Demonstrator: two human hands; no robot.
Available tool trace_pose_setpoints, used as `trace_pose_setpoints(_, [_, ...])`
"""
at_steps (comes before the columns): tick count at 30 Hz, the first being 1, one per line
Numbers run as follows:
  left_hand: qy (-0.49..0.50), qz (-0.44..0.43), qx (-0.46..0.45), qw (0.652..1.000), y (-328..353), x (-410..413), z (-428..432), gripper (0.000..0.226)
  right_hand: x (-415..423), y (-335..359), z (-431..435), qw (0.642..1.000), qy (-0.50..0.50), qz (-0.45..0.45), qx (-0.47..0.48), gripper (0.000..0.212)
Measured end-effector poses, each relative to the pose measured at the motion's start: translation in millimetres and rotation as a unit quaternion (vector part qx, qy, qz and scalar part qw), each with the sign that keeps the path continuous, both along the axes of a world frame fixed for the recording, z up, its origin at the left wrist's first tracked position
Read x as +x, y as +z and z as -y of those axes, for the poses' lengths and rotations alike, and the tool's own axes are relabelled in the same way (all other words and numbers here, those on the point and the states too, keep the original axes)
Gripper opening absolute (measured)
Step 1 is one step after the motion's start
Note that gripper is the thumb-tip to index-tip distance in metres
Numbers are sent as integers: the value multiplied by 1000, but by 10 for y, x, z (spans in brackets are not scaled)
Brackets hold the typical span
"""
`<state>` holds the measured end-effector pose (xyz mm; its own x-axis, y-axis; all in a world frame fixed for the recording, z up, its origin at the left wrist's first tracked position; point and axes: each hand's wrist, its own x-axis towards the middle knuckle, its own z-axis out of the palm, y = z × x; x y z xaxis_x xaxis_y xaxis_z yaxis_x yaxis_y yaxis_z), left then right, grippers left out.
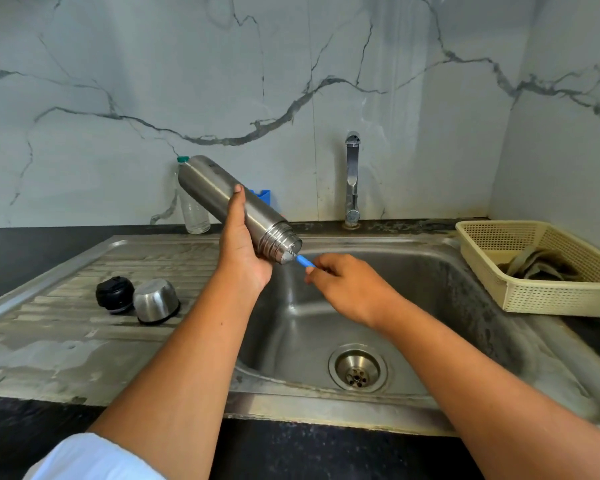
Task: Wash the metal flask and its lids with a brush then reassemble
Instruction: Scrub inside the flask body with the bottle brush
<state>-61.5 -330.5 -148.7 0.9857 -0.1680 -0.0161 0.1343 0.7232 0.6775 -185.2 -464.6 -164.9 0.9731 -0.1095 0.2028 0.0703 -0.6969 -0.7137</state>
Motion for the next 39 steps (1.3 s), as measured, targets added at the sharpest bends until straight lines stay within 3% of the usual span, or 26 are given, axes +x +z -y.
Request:
trace_pose_setpoints(3, [16, 3, -24, 1000, 16, 51, -86, 79, -45, 48, 9, 994, 26, -33, 103, 30])
trace_pose_setpoints(5, [29, -4, -48, 998, 33, 44, -142, 63, -83, 83, 14, 991, 41, -41, 124, 33])
trace_pose_setpoints(11, [-2, 22, -26, 999, -32, -86, 16, 65, -108, 130, -151, 997, 19, 9, 73, 28])
trace_pose_setpoints(17, [2, 17, -106, 994, 80, -37, -160, 57, -212, 232, -17, 999, 40, 7, 10, 31])
trace_pose_setpoints(21, [-12, 43, -24, 999, -20, -131, 8, 64, -125, 173, -144, 998, 30, 14, 52, 32])
trace_pose_setpoints(26, [12, 35, -111, 993, 92, -4, -195, 60, -212, 247, 72, 996, 68, -14, 52, 34])
trace_pose_setpoints(31, [-11, 52, -27, 998, -44, -163, 53, 58, -97, 164, -104, 994, 55, -5, 89, 32])
trace_pose_setpoints(36, [11, 33, -106, 994, 98, -52, -154, 58, -197, 234, 172, 978, 106, -69, 169, 34])
trace_pose_setpoints(39, [1, 35, -73, 997, 15, -95, -91, 64, -125, 195, -5, 982, 91, -57, 157, 34])
